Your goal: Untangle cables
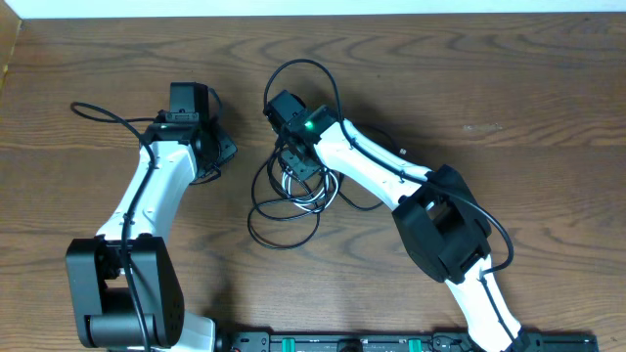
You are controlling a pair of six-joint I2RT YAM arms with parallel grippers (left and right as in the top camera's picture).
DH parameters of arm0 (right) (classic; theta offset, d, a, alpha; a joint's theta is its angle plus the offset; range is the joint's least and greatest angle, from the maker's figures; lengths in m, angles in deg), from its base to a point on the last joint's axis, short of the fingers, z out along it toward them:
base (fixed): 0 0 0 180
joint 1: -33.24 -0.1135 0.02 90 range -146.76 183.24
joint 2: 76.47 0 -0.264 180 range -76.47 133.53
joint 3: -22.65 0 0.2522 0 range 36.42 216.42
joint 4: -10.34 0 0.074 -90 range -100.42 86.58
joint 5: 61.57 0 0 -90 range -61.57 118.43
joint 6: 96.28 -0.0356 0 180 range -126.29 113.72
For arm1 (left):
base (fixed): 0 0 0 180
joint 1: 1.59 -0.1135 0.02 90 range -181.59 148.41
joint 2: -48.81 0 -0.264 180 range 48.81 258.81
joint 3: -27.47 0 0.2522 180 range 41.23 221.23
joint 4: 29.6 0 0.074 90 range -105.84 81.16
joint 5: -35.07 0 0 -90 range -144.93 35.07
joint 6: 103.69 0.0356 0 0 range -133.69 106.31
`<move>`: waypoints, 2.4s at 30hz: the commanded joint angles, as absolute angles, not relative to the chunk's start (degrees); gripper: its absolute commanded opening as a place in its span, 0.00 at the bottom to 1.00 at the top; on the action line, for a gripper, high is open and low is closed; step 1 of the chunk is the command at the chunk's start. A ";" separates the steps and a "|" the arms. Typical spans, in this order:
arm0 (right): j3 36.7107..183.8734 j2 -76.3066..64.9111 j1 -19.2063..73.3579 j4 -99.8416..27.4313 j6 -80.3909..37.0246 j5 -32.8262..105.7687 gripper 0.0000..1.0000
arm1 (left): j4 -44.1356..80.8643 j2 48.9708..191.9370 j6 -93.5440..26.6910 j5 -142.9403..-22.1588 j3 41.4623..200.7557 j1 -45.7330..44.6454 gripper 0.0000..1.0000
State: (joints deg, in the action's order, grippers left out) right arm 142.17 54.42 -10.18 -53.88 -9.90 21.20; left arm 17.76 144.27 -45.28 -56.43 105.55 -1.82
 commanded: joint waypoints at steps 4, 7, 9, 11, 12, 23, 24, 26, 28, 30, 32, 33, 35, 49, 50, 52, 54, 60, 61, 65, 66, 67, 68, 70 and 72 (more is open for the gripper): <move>141.93 55.16 -8.26 -55.69 -4.85 25.90 0.31 | 17.94 144.29 -45.70 -55.56 105.20 -1.84 0.30; 141.93 55.16 -8.32 -55.80 -4.83 27.11 0.30 | 17.94 144.29 -45.70 -55.56 105.20 -1.84 0.30; 141.93 55.16 -8.50 -54.95 -2.93 27.13 0.30 | 17.94 144.29 -45.72 -55.58 105.20 -1.84 0.30; 141.93 55.16 -8.47 -53.66 -2.73 27.13 0.30 | 17.94 144.29 -45.70 -55.58 105.20 -1.84 0.30; 141.93 55.16 -8.47 -53.31 -2.51 27.13 0.30 | 17.94 144.29 -45.70 -55.58 105.20 -1.84 0.30; 136.23 55.18 -8.56 -46.55 10.08 27.15 0.31 | 17.94 144.29 -45.70 -55.58 105.20 -1.84 0.30; 136.14 55.18 -8.63 -45.94 10.08 27.11 0.29 | 17.94 144.29 -45.72 -55.58 105.20 -1.84 0.30; 136.14 55.18 -8.80 -44.54 10.10 26.89 0.20 | 17.94 144.31 -45.72 -55.58 105.20 -1.84 0.30; 136.23 55.12 -8.85 -43.25 10.08 26.89 0.13 | 17.94 144.29 -45.70 -55.58 105.20 -1.84 0.30; 136.64 55.10 -8.91 -42.86 10.08 26.91 0.02 | 17.94 144.31 -45.70 -55.58 105.20 -1.84 0.30; 137.03 54.90 -8.91 -43.10 10.05 26.89 0.01 | 17.94 144.29 -45.70 -55.58 105.20 -1.84 0.30; 137.03 54.59 -8.91 -43.23 10.05 26.91 0.01 | 17.94 144.29 -45.70 -55.58 105.20 -1.84 0.30; 137.06 53.74 -9.11 -43.25 10.05 26.91 0.01 | 17.94 144.29 -45.70 -55.58 105.20 -1.84 0.30; 137.08 34.92 -9.22 -44.33 7.85 27.32 0.01 | 17.98 144.29 -45.70 -55.80 105.20 -1.84 0.30; 137.08 33.96 -9.15 -44.48 7.17 27.30 0.01 | 18.09 144.29 -45.70 -55.80 105.20 -1.84 0.31; 137.08 32.21 -8.61 -44.17 3.82 27.30 0.01 | 18.13 144.29 -45.70 -55.80 105.20 -1.84 0.30; 137.08 30.31 -7.49 -43.21 -2.34 27.65 0.01 | 18.13 144.29 -45.72 -55.80 105.20 -1.84 0.30; 137.08 26.16 -1.44 -38.64 -16.39 41.82 0.01 | 18.13 144.29 -45.70 -55.99 105.20 -1.84 0.30; 137.08 25.94 0.14 -37.53 -20.46 44.88 0.01 | 18.13 144.29 -45.70 -55.97 105.20 -1.84 0.30; 137.08 26.18 5.54 -34.90 -31.04 56.79 0.01 | 18.13 144.29 -45.61 -56.23 105.20 -1.84 0.31; 137.08 26.18 6.69 -34.95 -31.34 59.17 0.01 | 18.07 144.29 -44.98 -57.15 105.20 -1.84 0.31; 137.08 26.18 7.50 -35.12 -31.30 60.83 0.01 | 17.65 144.29 -43.60 -58.86 105.20 -1.84 0.31; 137.06 26.18 8.53 -35.80 -30.43 63.91 0.01 | 16.36 144.29 -39.38 -63.12 105.20 -1.84 0.31; 137.06 26.18 9.19 -36.63 -27.26 67.74 0.01 | 14.92 144.29 -34.51 -69.11 105.20 -1.84 0.34; 137.06 26.18 9.64 -37.83 -20.77 73.11 0.01 | 13.50 144.29 -28.13 -78.11 105.20 -1.84 0.36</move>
State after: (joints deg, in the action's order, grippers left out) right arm 136.62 27.16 9.23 -36.81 -26.89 60.68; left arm 14.92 144.27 -39.54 -63.64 105.52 -1.82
